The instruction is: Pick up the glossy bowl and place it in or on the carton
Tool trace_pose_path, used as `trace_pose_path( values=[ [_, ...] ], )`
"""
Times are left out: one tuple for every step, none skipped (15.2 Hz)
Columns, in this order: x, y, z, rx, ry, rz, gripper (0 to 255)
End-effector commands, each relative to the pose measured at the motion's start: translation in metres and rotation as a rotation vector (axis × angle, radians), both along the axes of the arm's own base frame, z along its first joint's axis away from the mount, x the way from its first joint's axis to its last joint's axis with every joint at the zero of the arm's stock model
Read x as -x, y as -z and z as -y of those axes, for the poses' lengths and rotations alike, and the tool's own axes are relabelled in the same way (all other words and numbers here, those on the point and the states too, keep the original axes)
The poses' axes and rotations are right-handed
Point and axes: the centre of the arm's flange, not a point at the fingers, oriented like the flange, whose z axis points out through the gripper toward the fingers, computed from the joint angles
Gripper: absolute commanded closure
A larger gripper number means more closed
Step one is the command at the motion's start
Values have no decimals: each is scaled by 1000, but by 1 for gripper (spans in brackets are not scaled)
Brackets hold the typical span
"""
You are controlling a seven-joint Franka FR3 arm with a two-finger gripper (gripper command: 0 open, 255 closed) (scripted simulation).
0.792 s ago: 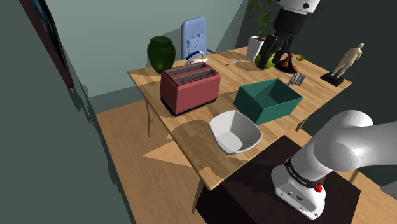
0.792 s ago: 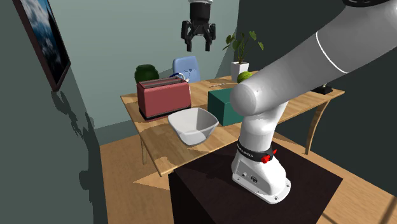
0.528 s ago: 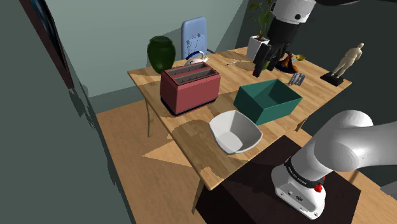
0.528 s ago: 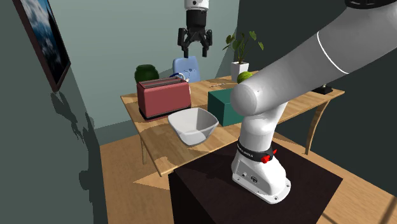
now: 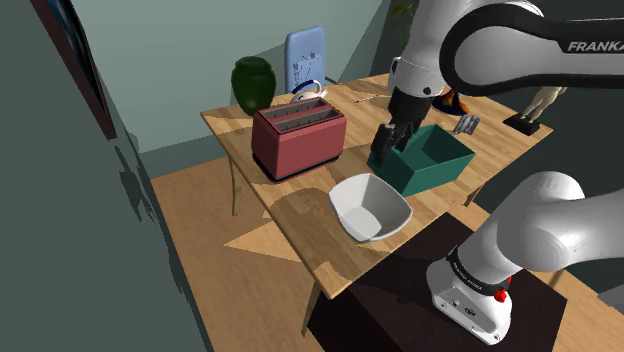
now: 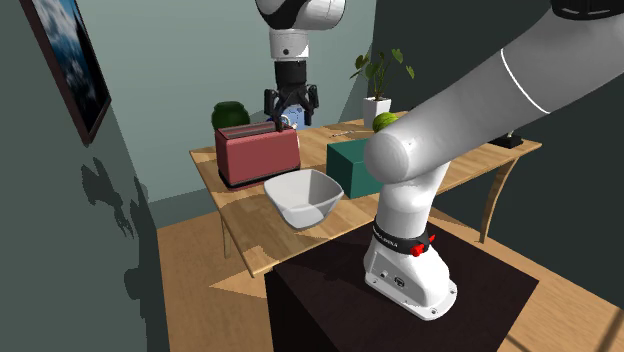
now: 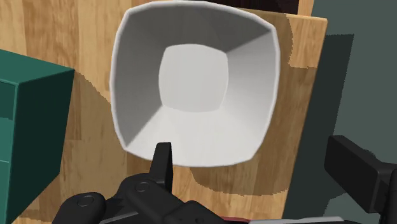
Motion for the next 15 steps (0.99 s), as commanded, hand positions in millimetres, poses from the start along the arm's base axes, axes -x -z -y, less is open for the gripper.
trace_pose_path(
  values=[
    [4,21,-14,11,-11,-5,0],
    [6,33,-21,16,-17,-8,0],
    [7,44,-29,22,-23,-11,0],
    [9,56,-36,28,-29,-14,0],
    [10,67,-43,33,-35,-17,0],
    [12,79,-50,39,-41,-20,0],
    [14,91,-57,44,-46,-23,0],
    [16,102,-63,50,-52,-26,0],
    [18,114,-70,55,-58,-29,0],
    [20,126,-77,61,-64,-32,0],
    [22,137,-83,66,-70,-35,0],
    [24,149,-90,72,-75,-38,0],
    [24,151,-91,72,-76,-39,0],
    [25,156,-90,72,-76,-39,0],
    [25,161,-90,72,-76,-39,0]
  ],
)
